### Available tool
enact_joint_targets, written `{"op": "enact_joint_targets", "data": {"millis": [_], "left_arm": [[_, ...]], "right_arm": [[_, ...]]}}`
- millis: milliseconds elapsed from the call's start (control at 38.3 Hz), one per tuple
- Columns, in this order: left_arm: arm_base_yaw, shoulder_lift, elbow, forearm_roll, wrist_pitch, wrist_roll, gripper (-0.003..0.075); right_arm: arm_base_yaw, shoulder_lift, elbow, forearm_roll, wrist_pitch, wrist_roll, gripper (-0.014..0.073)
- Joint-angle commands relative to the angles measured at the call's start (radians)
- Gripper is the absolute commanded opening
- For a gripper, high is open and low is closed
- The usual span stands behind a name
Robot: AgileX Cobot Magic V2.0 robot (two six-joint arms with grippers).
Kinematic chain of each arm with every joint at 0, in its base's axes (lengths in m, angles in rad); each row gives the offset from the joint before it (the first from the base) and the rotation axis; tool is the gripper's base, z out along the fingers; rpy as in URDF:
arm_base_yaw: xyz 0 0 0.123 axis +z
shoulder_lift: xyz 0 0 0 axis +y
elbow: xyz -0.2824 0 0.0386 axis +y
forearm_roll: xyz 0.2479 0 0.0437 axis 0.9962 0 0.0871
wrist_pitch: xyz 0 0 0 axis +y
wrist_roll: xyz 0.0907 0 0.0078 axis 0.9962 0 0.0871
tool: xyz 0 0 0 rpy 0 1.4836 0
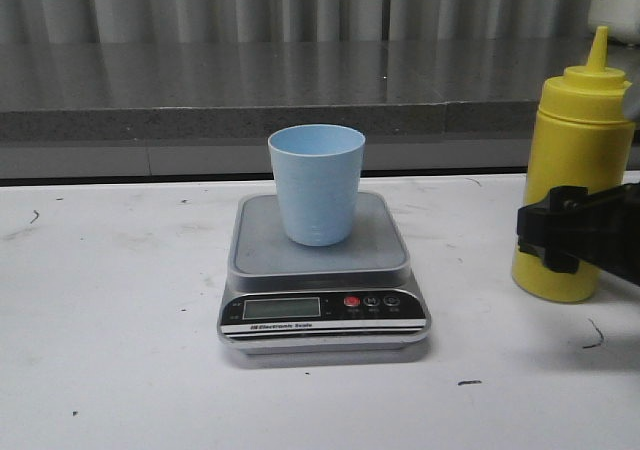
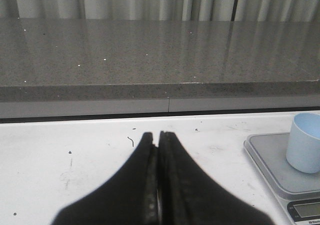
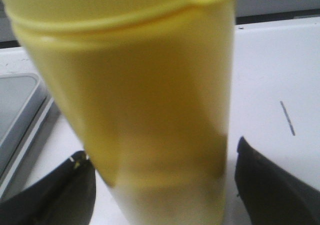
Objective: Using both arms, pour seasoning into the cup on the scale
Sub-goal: 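Move the right gripper to the yellow squeeze bottle and close on it, then lift the yellow bottle with the right gripper and tilt its nozzle toward the cup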
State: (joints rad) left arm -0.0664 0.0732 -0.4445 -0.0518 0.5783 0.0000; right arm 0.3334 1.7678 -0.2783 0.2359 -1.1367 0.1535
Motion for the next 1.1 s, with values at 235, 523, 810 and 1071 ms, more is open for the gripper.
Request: {"op": "enact_joint_targets", "data": {"millis": [235,523,810,1071], "left_arm": [[0.002,0.012,-0.025,-0.009,-0.087,-0.008,-0.0020],[0.002,0.012,-0.025,-0.009,-0.087,-0.008,-0.0020],[0.002,0.012,-0.025,-0.009,-0.087,-0.008,-0.0020],[0.002,0.012,-0.025,-0.009,-0.087,-0.008,-0.0020]], "right_arm": [[-0.002,0.011,-0.091,0.020,-0.145,0.002,0.0591],[-0.019,0.063,-0.138,0.020,-0.149,0.002,0.0591],[-0.019,0.063,-0.138,0.019,-0.149,0.001,0.0255],[-0.019,0.020,-0.140,0.017,-0.149,-0.121,0.0152]]}}
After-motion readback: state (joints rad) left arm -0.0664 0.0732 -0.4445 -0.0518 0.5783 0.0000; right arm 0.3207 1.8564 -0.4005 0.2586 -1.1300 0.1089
